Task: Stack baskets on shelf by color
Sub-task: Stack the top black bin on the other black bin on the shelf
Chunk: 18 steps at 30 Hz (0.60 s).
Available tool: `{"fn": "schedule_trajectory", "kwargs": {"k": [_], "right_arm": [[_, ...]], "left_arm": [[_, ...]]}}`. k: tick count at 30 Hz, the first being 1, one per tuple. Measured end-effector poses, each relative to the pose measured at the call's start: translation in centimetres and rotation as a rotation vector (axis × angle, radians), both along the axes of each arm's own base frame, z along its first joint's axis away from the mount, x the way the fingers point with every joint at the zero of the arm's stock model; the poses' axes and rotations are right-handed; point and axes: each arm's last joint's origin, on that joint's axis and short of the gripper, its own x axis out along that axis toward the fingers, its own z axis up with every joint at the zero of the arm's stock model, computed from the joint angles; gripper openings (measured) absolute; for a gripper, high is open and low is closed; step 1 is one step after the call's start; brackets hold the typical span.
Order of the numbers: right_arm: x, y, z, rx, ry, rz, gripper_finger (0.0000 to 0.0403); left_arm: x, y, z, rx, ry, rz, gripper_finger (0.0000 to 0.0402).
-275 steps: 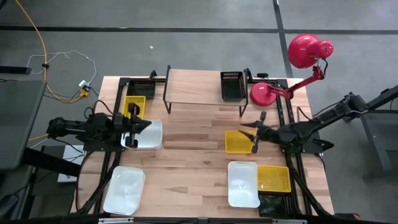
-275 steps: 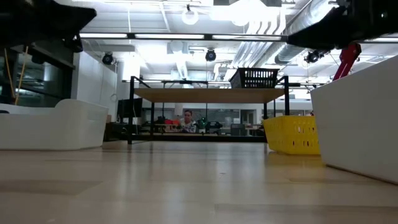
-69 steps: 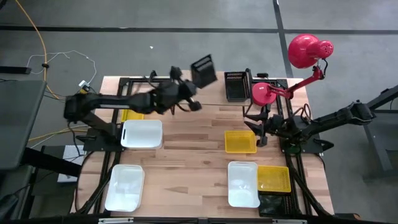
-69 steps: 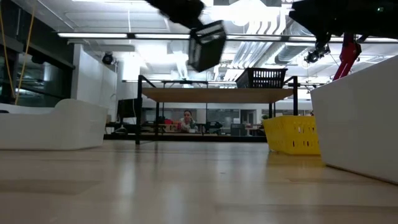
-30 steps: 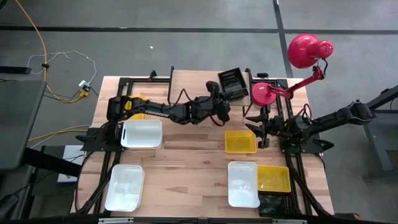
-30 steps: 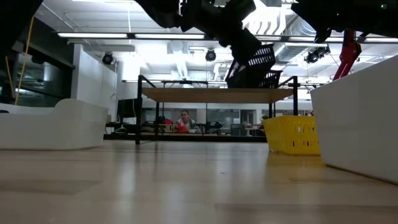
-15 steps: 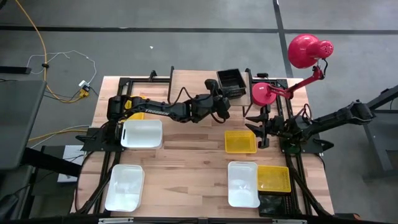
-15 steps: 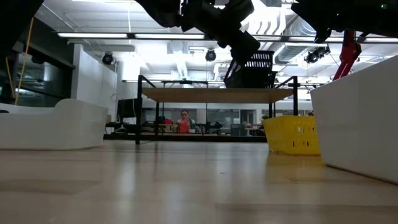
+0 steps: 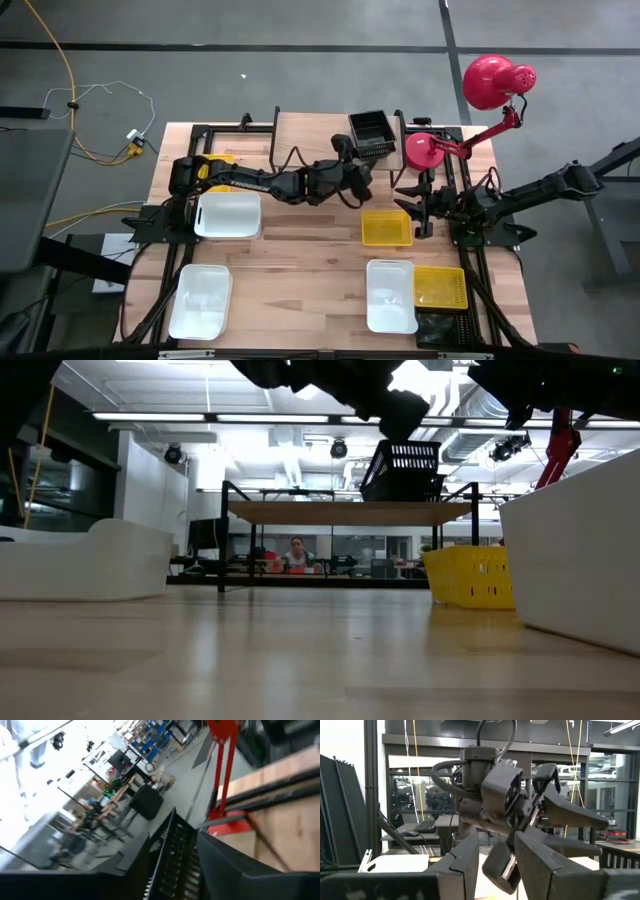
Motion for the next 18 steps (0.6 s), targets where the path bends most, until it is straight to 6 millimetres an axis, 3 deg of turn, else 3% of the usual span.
{"fn": "schedule_trajectory", "kwargs": {"k": [6, 11, 15, 18], "right_arm": [[0.0, 0.0, 0.0, -0.002, 0.004, 0.006, 0.0114], [0.0, 0.0, 0.0, -0.001, 0.004, 0.009, 0.0114], [0.0, 0.0, 0.0, 0.0, 0.004, 0.009, 0.0114], [0.0, 0.0, 0.0, 0.0, 0.004, 0.009, 0.0114]], "left_arm": [[-0.4, 2.1, 0.7, -0.116, -0.204, -0.014, 0.0018], [-0.7, 3.7, 1.0, -0.235, -0.352, -0.041, 0.0005], [-1.1, 5.3, 0.1, -0.341, -0.344, -0.019, 0.0002], [-1.2, 5.3, -0.1, -0.361, -0.335, -0.015, 0.0001]]}}
